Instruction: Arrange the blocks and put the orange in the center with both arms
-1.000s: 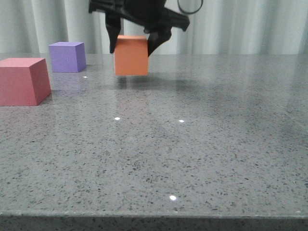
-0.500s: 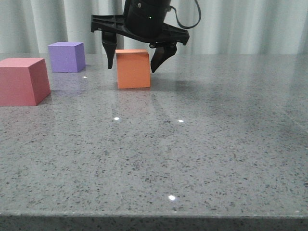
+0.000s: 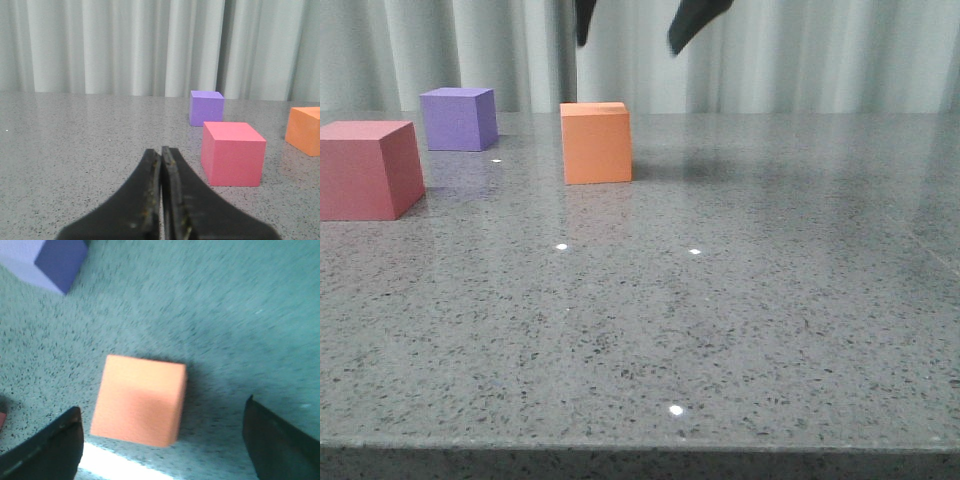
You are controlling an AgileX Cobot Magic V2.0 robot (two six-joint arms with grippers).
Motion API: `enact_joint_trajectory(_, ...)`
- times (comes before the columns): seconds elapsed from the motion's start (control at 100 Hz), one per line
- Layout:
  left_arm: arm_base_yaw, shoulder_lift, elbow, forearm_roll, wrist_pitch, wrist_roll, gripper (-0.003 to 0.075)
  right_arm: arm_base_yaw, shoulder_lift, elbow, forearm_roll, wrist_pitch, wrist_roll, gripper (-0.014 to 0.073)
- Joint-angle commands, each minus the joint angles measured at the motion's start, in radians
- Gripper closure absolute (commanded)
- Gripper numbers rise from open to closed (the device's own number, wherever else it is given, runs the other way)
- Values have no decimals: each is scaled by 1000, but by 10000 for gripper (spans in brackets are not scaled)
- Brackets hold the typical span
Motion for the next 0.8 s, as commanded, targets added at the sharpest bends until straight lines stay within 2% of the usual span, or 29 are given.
enact_joint_trajectory(0.0, 3, -36, 44, -10, -77, -5, 741, -36, -99, -31, -23, -19, -51, -41)
enact_joint_trajectory(0.15, 3, -36, 44, -10, -77, -5, 741, -104, -186, 66, -25, -25, -67, -41)
enact_joint_trajectory(0.37, 3, -36, 44, -10, -77, -5, 741, -248, -397, 413, -25, -167, -67, -41)
enact_joint_trajectory(0.58, 3, -36, 44, -10, -77, -5, 741, -389, -624, 703, -26, -234, -67, -41)
enact_joint_trajectory(0.79, 3, -36, 44, -10, -77, -5, 741, -439, -854, 932, -27, -261, -67, -41)
